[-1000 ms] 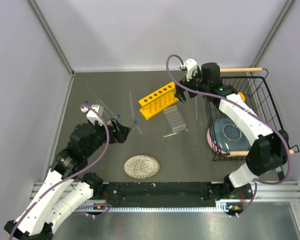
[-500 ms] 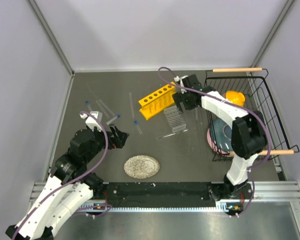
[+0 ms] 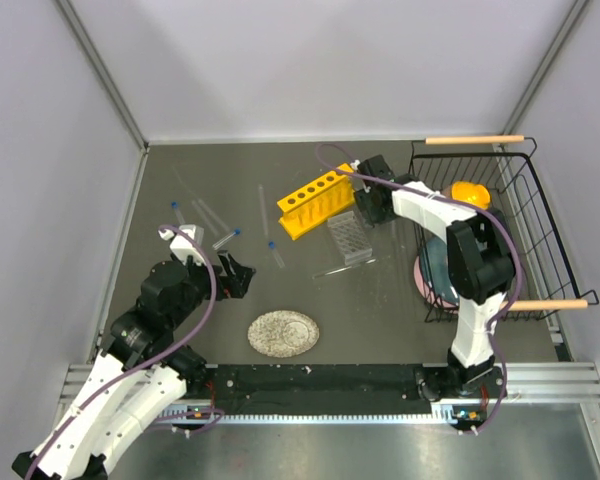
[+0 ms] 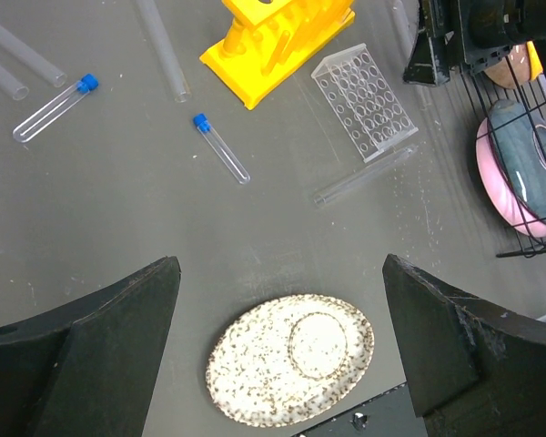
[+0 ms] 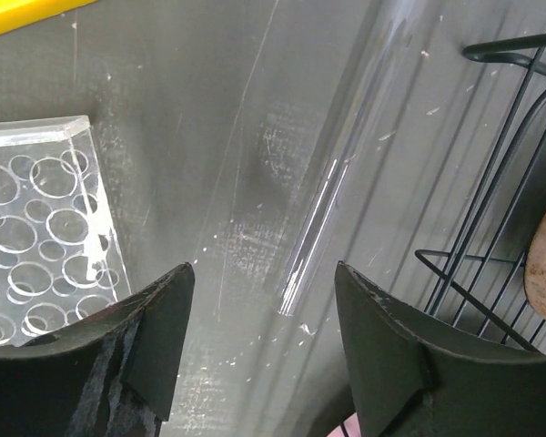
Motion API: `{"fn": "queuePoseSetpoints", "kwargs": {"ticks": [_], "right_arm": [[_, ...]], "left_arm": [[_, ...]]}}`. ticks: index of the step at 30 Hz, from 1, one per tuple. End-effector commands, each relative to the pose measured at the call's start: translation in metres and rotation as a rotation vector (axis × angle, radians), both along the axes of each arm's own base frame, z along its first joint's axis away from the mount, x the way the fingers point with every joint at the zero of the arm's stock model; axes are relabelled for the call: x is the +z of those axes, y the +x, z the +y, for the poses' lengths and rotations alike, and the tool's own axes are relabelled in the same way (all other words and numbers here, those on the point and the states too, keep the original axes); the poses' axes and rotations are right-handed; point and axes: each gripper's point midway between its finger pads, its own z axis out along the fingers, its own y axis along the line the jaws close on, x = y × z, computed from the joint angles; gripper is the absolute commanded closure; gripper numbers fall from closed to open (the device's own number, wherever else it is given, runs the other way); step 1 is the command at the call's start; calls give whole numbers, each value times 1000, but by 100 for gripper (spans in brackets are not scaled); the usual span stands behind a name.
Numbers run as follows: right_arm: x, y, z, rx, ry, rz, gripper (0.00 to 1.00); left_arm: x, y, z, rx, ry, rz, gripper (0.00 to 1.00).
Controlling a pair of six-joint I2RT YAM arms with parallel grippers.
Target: Organize the chemistry lab equipment
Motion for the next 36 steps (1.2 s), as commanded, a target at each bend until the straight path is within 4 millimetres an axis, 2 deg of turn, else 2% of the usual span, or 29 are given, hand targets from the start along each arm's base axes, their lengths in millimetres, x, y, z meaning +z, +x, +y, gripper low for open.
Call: {"fn": "queuePoseSetpoints", "kwargs": {"ticks": [1, 7, 19, 24, 32, 36], "right_arm": [[11, 19, -5, -49, 29, -46, 40], [-3, 17, -11, -69, 46, -6, 47], [-30, 14, -23, -107, 67, 69, 55], [-38, 8, -15, -92, 118, 114, 61], [-53, -3, -3, -105, 181, 182, 61], [-59, -6, -2, -115, 190, 202, 66]], "left_arm": [[2, 8, 1, 16, 2, -25, 1], [1, 11, -2, 11, 4, -22, 1], [-2, 12, -2, 11, 10, -17, 1], [0, 13, -3, 11, 9, -21, 1], [3, 14, -7, 3, -9, -24, 1], [4, 15, -8, 1, -12, -23, 1]]}}
